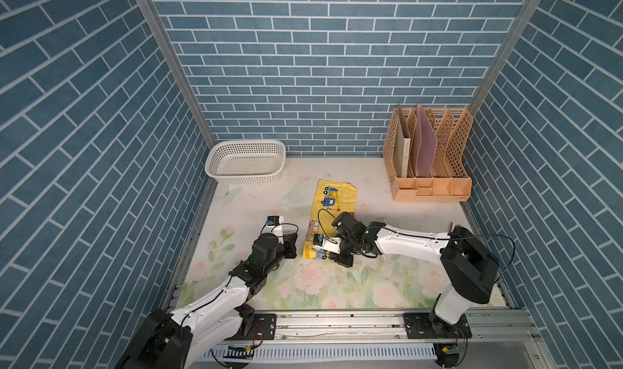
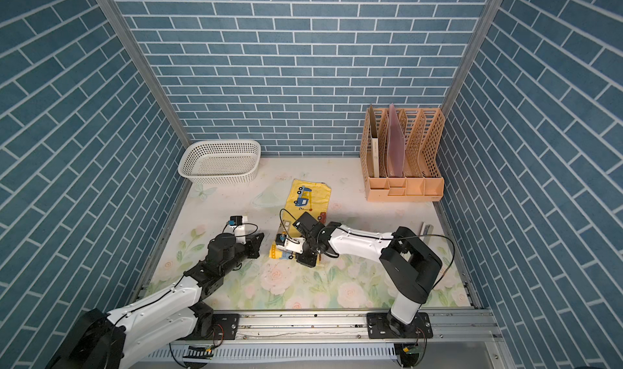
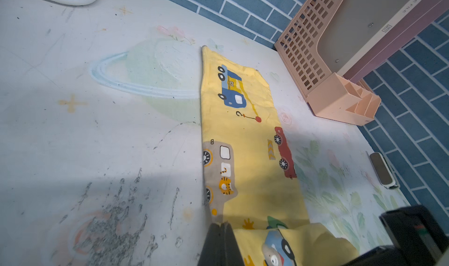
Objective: Roll up the pillowcase
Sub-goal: Roll the pillowcase at the center of the board.
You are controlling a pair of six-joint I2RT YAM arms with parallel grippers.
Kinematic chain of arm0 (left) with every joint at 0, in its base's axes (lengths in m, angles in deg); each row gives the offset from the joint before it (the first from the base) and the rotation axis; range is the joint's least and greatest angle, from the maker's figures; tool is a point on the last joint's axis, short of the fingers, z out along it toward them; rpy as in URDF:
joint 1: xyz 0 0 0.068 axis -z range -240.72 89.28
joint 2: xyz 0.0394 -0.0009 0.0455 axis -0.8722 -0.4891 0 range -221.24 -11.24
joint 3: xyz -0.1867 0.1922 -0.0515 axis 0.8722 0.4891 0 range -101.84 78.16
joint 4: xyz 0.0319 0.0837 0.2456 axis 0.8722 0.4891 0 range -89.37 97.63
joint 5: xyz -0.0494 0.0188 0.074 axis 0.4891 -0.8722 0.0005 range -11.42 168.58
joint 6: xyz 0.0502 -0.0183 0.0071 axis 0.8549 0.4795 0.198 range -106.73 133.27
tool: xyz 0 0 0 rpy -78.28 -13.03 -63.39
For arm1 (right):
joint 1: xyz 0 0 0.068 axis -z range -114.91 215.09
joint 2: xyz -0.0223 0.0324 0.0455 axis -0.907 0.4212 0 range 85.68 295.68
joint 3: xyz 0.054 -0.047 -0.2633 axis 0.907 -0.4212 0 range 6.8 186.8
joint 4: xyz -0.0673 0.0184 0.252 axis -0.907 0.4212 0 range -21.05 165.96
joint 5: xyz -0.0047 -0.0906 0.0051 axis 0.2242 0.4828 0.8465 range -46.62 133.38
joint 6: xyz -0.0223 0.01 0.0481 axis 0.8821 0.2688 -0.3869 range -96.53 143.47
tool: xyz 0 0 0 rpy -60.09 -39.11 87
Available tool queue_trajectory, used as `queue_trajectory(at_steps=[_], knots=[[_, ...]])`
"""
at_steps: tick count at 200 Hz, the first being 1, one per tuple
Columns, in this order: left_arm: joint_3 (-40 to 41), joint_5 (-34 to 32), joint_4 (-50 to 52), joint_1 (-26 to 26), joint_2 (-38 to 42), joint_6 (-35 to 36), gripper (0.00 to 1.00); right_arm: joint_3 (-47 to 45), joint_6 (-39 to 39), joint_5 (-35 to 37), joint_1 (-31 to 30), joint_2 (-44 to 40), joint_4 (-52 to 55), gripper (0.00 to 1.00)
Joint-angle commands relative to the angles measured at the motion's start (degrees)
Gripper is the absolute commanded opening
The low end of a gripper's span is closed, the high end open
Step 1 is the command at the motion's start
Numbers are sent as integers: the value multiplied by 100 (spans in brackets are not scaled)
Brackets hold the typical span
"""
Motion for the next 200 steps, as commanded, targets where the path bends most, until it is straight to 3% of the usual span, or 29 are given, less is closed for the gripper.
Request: queue_trajectory(at_steps=[1,39,67,102,159,200], knots=[[127,-72,398,-35,319,103,0,536,226,-1559,180,328,1217,0],[46,221,456,-35,267,237,0,1457,726,-2603,639,1233,2662,0],[-12,479,377,-27,218,384,0,1640,983,-3047,902,1529,2765,0],[116,612,229,-26,483,411,0,2038,1002,-3135,1104,1932,2901,0],[106,1262,-157,29,76,528,0,2760,1330,-3244,1400,2603,3559,0],[189,1381,-222,36,486,527,0,3046,1376,-3236,1492,3020,3675,0]])
